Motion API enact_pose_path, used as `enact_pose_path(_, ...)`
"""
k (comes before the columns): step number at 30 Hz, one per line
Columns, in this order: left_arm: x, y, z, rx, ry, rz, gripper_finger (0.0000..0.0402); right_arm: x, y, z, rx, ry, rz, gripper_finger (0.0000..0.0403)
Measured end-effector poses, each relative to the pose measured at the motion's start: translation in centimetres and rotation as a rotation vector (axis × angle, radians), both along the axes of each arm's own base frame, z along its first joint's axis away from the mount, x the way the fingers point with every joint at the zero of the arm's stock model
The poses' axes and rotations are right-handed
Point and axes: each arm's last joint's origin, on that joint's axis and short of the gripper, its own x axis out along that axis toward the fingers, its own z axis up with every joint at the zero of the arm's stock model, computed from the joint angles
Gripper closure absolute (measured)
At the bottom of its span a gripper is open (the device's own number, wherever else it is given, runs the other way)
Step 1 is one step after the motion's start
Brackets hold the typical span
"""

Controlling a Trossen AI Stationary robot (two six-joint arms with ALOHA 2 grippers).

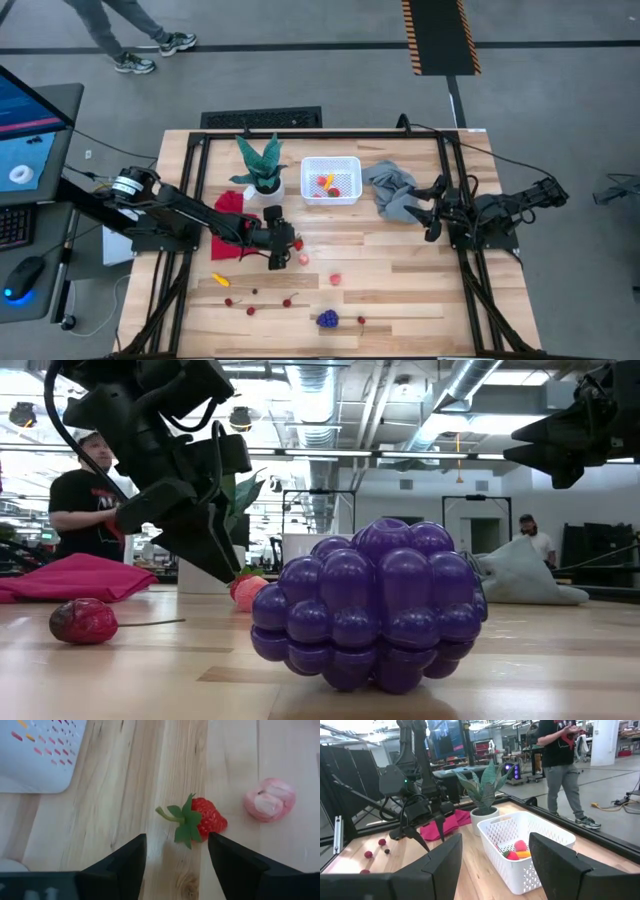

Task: Pick and placing Produce into tupperware
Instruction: Put the red strawberry into the white bin

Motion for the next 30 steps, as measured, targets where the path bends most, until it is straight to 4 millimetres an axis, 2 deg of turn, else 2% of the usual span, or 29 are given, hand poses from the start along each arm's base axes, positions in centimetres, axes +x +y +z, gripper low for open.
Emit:
enact_pose_path(17, 0.28, 0.87, 0.00, -0.060, 0.005, -0.015, 0.0288, 0.00, 0.00, 0.00, 0.000, 0.000, 0.000, 0.0149)
enact_pose_path(20, 0.28, 0.87, 0.00, -0.066, 0.007, -0.020, 0.0318, 0.00, 0.00, 0.00, 0.000, 0.000, 0.000, 0.0149)
enact_pose_path(25, 0.38, 0.70, 0.06, -0.089, 0.005, -0.076, 0.0390, 0.00, 0.00, 0.00, 0.000, 0.000, 0.000, 0.0149)
enact_pose_path(30, 0.44, 0.68, 0.09, -0.086, 0.000, -0.086, 0.0388, 0.00, 0.00, 0.00, 0.000, 0.000, 0.000, 0.0149)
